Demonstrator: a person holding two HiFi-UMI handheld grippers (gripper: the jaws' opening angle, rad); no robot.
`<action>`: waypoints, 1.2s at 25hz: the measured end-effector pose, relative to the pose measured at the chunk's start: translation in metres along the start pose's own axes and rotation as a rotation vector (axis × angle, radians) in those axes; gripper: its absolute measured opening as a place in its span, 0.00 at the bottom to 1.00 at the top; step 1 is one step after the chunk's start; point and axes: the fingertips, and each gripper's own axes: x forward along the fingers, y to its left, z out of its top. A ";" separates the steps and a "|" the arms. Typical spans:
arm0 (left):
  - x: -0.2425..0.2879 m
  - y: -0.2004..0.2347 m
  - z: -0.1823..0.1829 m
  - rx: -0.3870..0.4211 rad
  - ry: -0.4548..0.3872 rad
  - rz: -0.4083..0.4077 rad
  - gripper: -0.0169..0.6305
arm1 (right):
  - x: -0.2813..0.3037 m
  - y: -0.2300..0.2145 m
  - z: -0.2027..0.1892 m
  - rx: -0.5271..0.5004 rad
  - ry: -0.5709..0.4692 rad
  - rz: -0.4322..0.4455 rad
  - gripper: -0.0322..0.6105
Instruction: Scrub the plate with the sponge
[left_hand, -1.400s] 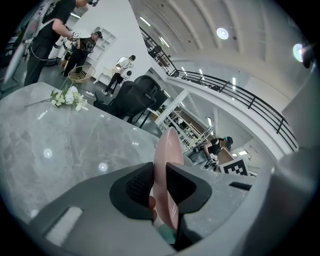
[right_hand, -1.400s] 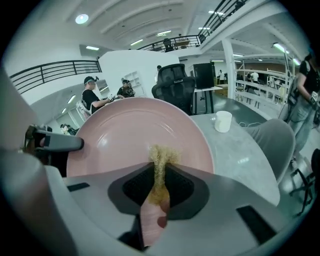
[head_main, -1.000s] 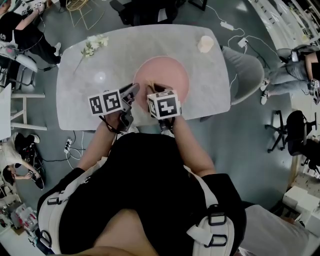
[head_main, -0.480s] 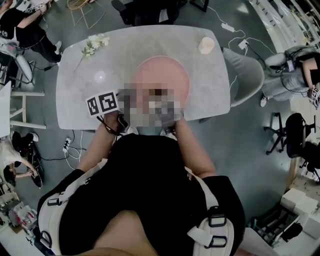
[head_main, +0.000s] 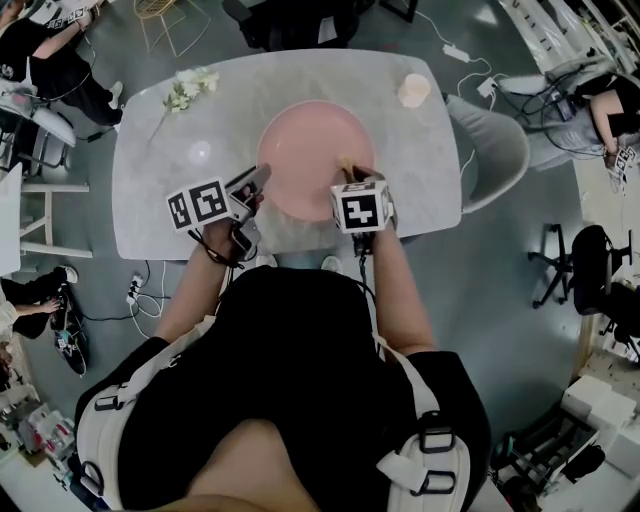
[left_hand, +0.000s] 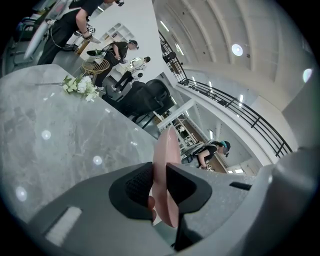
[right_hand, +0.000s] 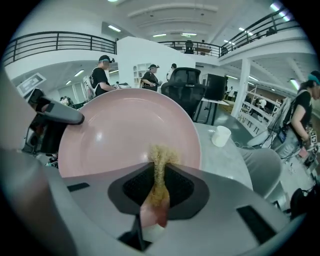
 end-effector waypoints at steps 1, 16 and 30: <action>0.001 0.000 0.001 0.002 0.002 0.001 0.14 | 0.001 -0.003 0.000 0.010 0.000 -0.007 0.15; 0.013 0.117 -0.032 -0.313 0.048 0.253 0.13 | -0.035 -0.025 0.020 0.206 -0.151 0.010 0.15; 0.018 0.204 -0.077 -0.400 0.128 0.554 0.12 | -0.046 -0.045 0.000 0.222 -0.122 -0.037 0.15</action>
